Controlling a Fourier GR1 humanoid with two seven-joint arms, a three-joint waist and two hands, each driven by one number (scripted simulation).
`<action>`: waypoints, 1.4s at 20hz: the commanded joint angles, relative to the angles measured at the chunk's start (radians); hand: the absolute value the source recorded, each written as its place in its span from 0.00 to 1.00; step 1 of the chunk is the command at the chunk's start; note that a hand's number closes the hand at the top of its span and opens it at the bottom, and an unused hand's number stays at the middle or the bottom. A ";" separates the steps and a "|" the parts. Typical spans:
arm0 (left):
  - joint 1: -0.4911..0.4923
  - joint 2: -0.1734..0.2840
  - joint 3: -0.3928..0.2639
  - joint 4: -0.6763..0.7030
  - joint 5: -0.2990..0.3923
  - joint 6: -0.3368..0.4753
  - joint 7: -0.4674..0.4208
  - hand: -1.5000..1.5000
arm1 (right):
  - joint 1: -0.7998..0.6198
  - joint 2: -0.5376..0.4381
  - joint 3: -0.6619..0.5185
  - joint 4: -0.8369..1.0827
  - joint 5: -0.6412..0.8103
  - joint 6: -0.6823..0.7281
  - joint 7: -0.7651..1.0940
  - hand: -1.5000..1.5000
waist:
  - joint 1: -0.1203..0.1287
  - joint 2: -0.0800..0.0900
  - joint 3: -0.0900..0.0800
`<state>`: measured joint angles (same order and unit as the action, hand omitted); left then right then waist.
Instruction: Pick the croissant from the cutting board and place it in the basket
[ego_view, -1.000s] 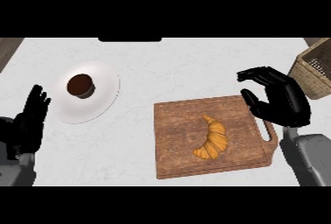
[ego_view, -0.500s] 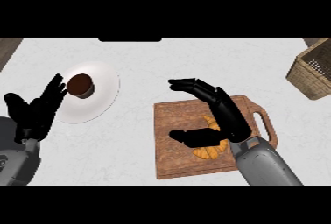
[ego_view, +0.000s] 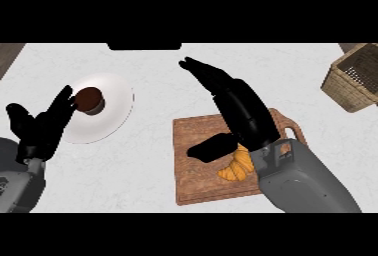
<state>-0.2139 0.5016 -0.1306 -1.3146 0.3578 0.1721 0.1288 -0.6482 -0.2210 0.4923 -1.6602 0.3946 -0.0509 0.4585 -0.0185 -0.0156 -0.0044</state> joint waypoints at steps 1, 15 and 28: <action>0.027 0.004 -0.001 -0.017 0.007 -0.008 0.012 0.50 | -0.105 -0.162 -0.019 0.017 0.094 0.167 0.242 0.00 | -0.008 -0.013 -0.003; 0.071 -0.007 0.017 -0.057 -0.004 -0.013 0.000 0.50 | -0.280 -0.257 -0.231 -0.131 -0.465 0.678 0.773 0.00 | 0.000 0.001 0.003; 0.022 -0.026 0.048 -0.089 -0.050 -0.027 0.057 0.50 | 0.154 -0.396 -0.413 -0.501 -0.560 0.529 0.608 0.00 | 0.010 0.012 0.005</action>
<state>-0.2058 0.4824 -0.0882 -1.3694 0.3219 0.1499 0.1752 -0.6258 -0.6332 0.0864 -2.0537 -0.2173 0.5057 1.0154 -0.0176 -0.0060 -0.0002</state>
